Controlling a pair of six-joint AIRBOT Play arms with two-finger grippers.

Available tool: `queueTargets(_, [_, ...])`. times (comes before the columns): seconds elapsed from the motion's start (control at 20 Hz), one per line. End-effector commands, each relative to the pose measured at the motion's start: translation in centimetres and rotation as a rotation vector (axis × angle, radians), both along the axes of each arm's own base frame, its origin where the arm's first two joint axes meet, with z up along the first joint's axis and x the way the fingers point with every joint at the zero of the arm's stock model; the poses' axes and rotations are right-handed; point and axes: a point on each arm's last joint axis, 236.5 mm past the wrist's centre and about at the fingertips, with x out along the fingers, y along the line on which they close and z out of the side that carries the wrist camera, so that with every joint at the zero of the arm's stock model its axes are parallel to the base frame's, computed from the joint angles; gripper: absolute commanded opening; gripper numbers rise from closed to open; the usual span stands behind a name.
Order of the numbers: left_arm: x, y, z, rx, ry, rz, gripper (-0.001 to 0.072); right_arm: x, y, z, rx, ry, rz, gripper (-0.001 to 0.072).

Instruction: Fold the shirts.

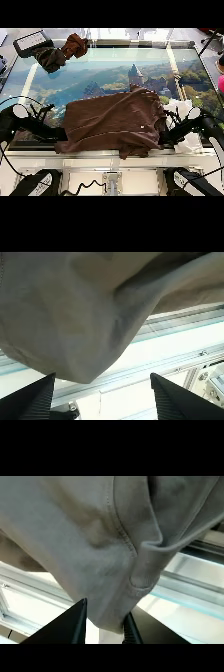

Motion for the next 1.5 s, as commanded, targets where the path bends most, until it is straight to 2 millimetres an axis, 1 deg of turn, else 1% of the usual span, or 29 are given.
queueTargets(0.0, [1.1,0.0,-0.1,0.003,-0.042,0.02,0.0656,1.2,-0.3,0.4,-0.019,-0.084,-0.007,0.0287])
queueTargets(0.1, [2.5,0.2,0.2,0.013,-0.09,0.05,0.0656,2.3,-1.0,1.7,-0.051,-0.155,0.0,0.0287])
queueTargets(0.15, [3.3,0.3,0.7,0.017,-0.119,0.055,0.0656,3.2,-2.0,2.6,-0.097,-0.202,0.007,0.0287])
queueTargets(0.3, [6.3,0.7,3.1,0.033,-0.228,0.082,0.0656,5.8,-6.3,5.7,-0.282,-0.321,0.016,0.0288])
queueTargets(0.35, [7.6,1.0,4.1,0.042,-0.278,0.101,0.0656,6.9,-7.4,6.8,-0.332,-0.365,0.008,0.0289])
queueTargets(0.4, [8.9,1.2,5.1,0.047,-0.33,0.116,0.0657,8.2,-8.1,7.8,-0.361,-0.417,0.0,0.029])
queueTargets(0.45, [10.1,1.5,6.0,0.055,-0.378,0.138,0.0657,10.0,-8.4,8.8,-0.375,-0.489,-0.02,0.0322])
queueTargets(0.5, [11.2,1.9,6.6,0.069,-0.42,0.162,0.0658,11.7,-8.5,9.7,-0.381,-0.563,-0.044,0.0399])
queueTargets(0.55, [12.1,2.5,7.1,0.088,-0.455,0.186,0.0658,13.0,-8.5,10.4,-0.379,-0.616,-0.075,0.0401])
queueTargets(0.6, [12.8,3.2,7.2,0.118,-0.482,0.199,0.0657,13.9,-8.4,10.7,-0.374,-0.651,-0.084,0.0401])
queueTargets(0.65, [13.1,3.9,7.1,0.145,-0.494,0.208,0.0657,14.4,-8.3,10.6,-0.366,-0.659,-0.09,0.0401])
queueTargets(0.7, [13.1,4.4,6.9,0.17,-0.491,0.203,0.0656,14.4,-8.1,10.0,-0.353,-0.641,-0.094,0.0401])
queueTargets(0.75, [12.6,4.7,6.6,0.185,-0.47,0.196,0.0656,14.2,-7.5,9.1,-0.327,-0.596,-0.099,0.0401])
queueTargets(0.85, [11.1,4.7,6.0,0.189,-0.402,0.174,0.0656,13.0,-6.5,6.6,-0.277,-0.463,-0.09,0.0402])
queueTargets(0.9, [10.4,5.1,5.8,0.214,-0.376,0.162,0.0656,12.3,-6.2,5.4,-0.264,-0.398,-0.08,0.0413])
queueTargets(0.95, [10.1,6.1,5.6,0.257,-0.363,0.154,0.0656,12.0,-6.1,4.5,-0.258,-0.354,-0.074,0.0436])
queueTargets(1.05, [9.6,8.5,5.3,0.357,-0.343,0.166,0.0654,11.9,-6.0,3.4,-0.251,-0.31,-0.077,0.0436])
queueTargets(1.1, [9.0,9.0,4.8,0.382,-0.305,0.158,0.0653,11.8,-6.0,3.0,-0.247,-0.295,-0.083,0.0436])
queueTargets(1.2, [6.8,8.5,3.1,0.363,-0.159,0.128,0.0653,11.4,-6.0,2.3,-0.249,-0.261,-0.078,0.0436])
queueTargets(1.3, [5.1,7.1,1.5,0.302,-0.028,0.087,0.0653,10.1,-6.5,1.6,-0.269,-0.217,-0.066,0.0436])
queueTargets(1.4, [4.5,5.7,0.1,0.243,0.034,0.072,0.0653,8.4,-6.7,0.4,-0.256,-0.157,-0.089,0.0436])
queueTargets(1.45, [4.3,5.4,-0.6,0.227,0.054,0.072,0.0653,7.6,-6.9,-0.2,-0.238,-0.127,-0.12,0.0436])
